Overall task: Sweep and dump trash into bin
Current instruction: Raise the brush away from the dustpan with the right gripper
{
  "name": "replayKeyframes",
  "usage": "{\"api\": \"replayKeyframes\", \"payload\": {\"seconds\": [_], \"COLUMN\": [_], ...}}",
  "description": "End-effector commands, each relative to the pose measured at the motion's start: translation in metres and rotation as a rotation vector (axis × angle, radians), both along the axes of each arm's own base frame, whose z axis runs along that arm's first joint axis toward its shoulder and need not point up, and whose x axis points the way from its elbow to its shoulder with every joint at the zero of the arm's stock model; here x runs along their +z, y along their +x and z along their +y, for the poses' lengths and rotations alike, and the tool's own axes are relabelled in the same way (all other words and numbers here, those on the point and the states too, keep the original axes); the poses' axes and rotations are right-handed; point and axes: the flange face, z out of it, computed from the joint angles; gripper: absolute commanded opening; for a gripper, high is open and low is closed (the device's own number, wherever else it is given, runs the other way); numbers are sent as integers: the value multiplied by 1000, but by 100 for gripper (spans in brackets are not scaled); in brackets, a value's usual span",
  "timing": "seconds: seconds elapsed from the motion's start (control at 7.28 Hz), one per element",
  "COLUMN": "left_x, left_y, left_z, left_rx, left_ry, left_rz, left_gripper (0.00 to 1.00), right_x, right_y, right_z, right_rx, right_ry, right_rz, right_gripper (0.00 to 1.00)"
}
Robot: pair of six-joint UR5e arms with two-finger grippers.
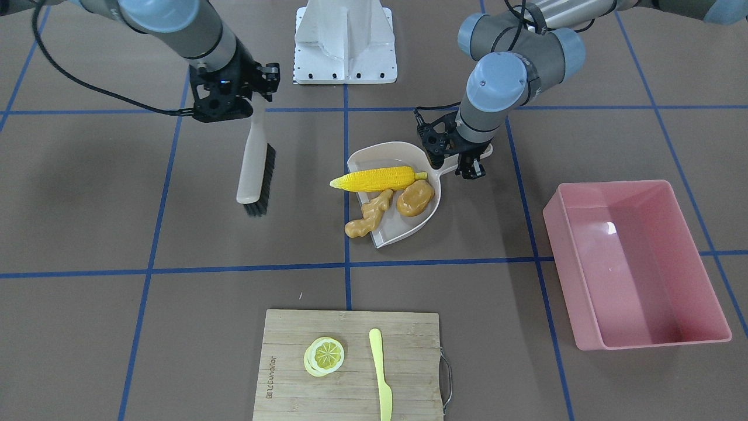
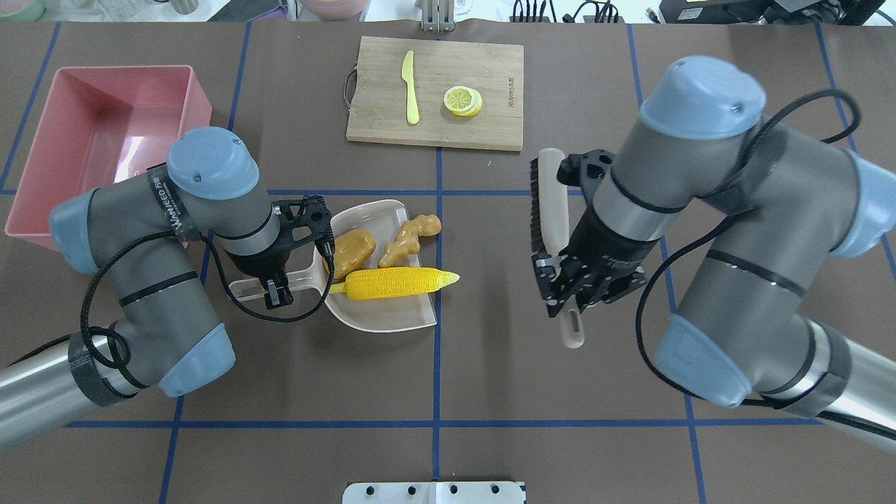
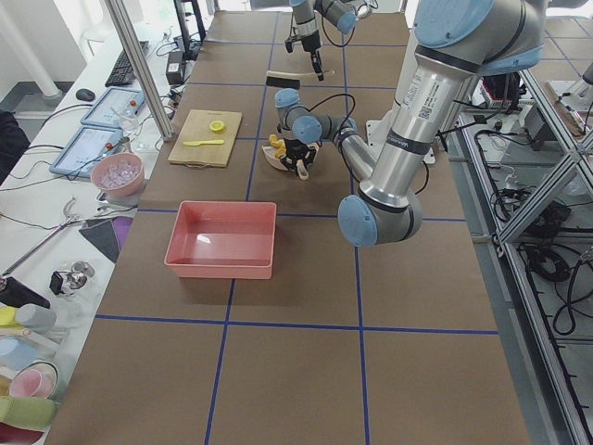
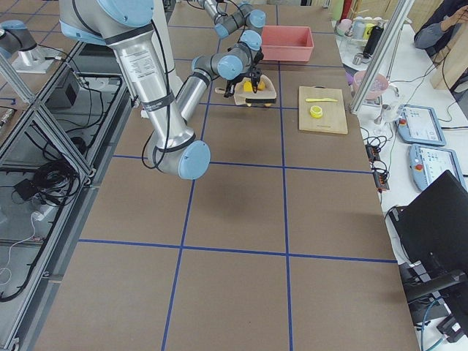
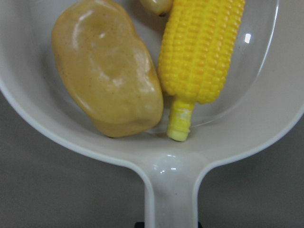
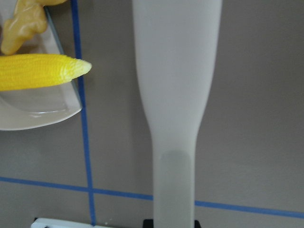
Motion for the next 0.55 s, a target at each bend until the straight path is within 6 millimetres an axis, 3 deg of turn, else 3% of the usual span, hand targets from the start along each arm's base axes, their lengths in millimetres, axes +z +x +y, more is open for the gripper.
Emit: {"api": "replayKeyframes", "payload": {"seconds": [0.0,0.27,0.41], "left_x": [1,-2,-2], "left_y": [2,0,-1], "left_z": [-1,-2,-3], "left_rx": [0,-2,-5], "left_ry": [6,12,12], "left_rz": [5,18,18], "left_gripper": [0,0,0], "right_x": [39,95,134], "right_y": [76,119,128], "right_z": [-42,-60,-53], "right_rx": [-31,-75,-125], "right_ry": [72,137,167], "right_rz": [97,197,262], "right_gripper": [0,0,0]}}
